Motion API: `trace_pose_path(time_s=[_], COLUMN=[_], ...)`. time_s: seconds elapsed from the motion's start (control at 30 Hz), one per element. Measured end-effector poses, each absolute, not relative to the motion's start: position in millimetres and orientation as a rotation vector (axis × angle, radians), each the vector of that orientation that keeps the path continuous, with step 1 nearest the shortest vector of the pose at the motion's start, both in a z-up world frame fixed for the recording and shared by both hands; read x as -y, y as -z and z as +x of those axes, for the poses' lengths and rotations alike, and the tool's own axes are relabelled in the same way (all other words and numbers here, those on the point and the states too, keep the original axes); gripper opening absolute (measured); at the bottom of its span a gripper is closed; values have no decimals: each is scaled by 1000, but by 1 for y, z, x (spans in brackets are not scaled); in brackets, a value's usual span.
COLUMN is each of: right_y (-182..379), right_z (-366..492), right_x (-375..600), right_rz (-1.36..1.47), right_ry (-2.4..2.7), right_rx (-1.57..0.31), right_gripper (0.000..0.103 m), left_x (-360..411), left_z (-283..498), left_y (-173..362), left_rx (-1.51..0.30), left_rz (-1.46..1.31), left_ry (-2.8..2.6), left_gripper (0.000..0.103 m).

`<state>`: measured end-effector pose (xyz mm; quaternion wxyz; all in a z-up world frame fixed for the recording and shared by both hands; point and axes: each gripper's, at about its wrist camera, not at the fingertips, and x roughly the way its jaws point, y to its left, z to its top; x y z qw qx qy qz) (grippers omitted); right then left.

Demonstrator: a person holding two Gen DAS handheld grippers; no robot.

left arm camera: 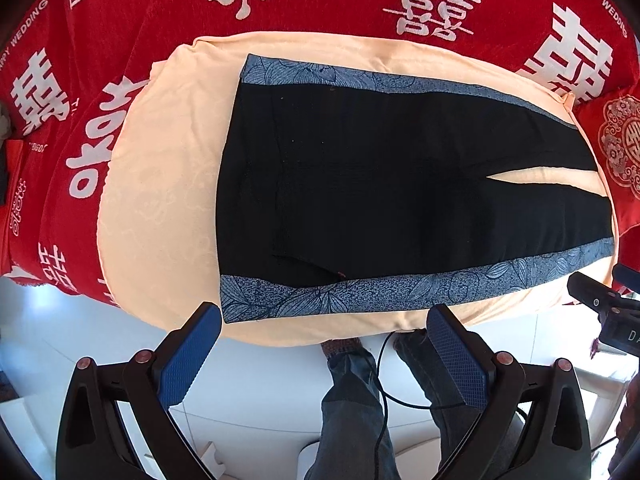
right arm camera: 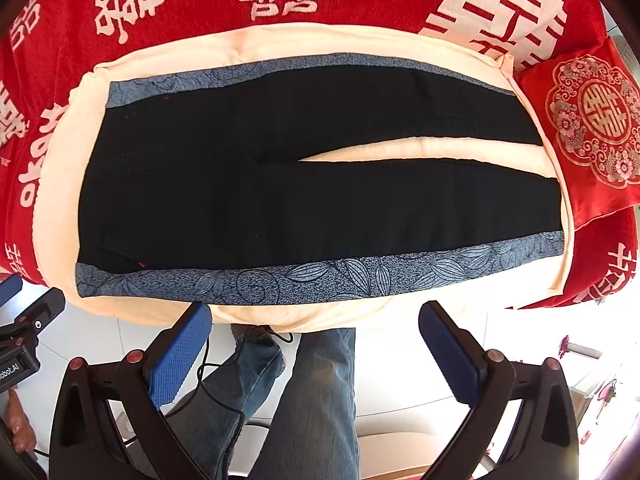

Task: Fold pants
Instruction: 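Move both grippers toward the trouser cuffs, then grasp the patterned cuffs with both grippers and lift them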

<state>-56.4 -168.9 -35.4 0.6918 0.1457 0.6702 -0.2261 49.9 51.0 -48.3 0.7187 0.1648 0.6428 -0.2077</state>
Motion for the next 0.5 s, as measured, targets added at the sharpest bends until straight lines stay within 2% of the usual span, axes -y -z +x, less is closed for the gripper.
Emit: trace_pose_path(time_s=[0.5], right_y=[108], right_z=[-46], right_x=[200], right_rz=[284], right_ry=[487], right_rx=[-1534], right_gripper=[103], left_x=[-28], left_z=[62], left_y=[122], left_rx=[-1455], left_rz=[328], left_ry=[398], left_gripper=[103])
